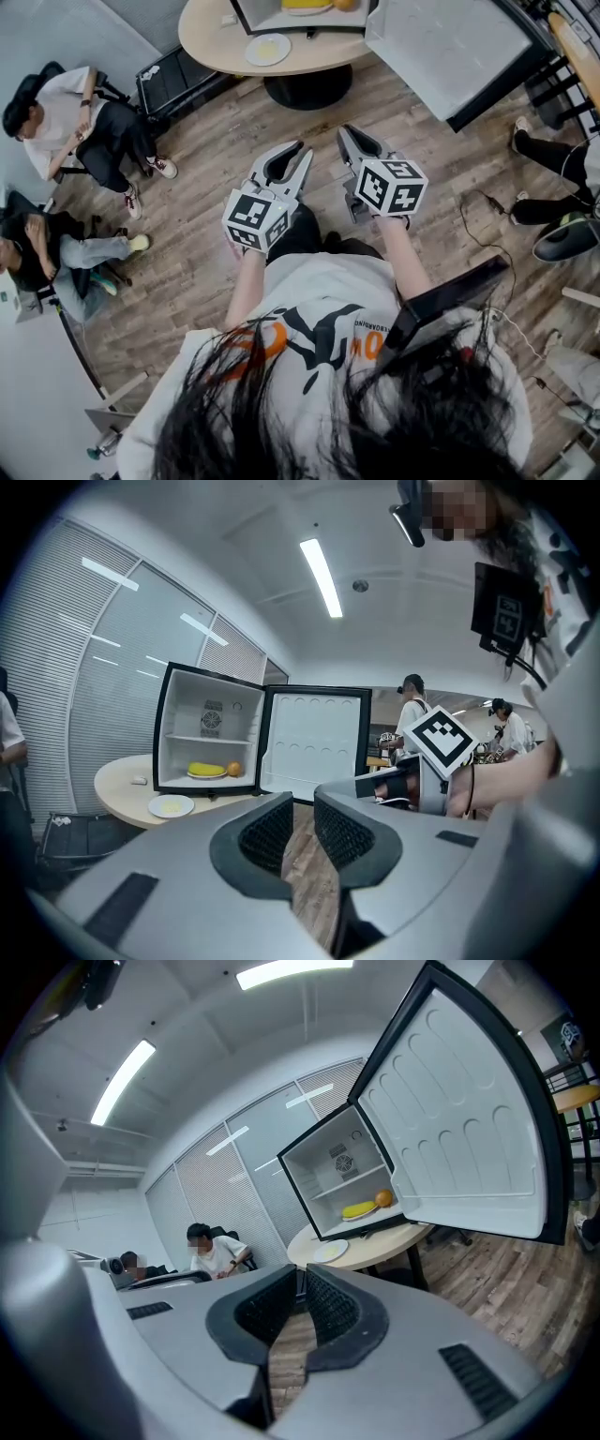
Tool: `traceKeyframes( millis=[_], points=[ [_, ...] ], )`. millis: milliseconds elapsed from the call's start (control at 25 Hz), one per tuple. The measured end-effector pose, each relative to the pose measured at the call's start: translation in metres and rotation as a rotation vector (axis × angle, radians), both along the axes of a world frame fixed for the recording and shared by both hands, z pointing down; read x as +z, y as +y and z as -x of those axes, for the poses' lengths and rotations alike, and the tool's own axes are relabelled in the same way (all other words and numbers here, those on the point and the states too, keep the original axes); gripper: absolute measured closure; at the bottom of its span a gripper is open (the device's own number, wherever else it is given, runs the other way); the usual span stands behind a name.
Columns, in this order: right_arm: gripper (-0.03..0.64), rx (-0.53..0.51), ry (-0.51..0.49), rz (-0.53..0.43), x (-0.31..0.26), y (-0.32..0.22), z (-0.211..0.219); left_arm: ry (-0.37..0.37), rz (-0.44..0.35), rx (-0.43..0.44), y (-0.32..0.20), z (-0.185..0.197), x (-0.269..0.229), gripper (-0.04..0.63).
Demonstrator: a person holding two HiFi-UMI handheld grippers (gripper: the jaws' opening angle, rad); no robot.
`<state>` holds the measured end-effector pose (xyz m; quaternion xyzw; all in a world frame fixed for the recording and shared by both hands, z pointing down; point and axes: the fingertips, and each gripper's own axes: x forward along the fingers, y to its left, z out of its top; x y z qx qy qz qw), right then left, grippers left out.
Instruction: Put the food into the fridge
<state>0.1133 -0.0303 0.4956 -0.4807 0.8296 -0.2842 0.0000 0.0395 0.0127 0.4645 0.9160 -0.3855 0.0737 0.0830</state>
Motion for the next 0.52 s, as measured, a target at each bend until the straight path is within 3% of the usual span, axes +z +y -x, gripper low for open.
traceKeyframes(
  millis=[520],
  points=[
    [0.577, -0.012, 0.012, 0.007, 0.0024, 0.0055, -0.0013, 0.003, -0.016, -0.02, 0.0033, 0.0028, -0.0075, 0.522]
  ],
)
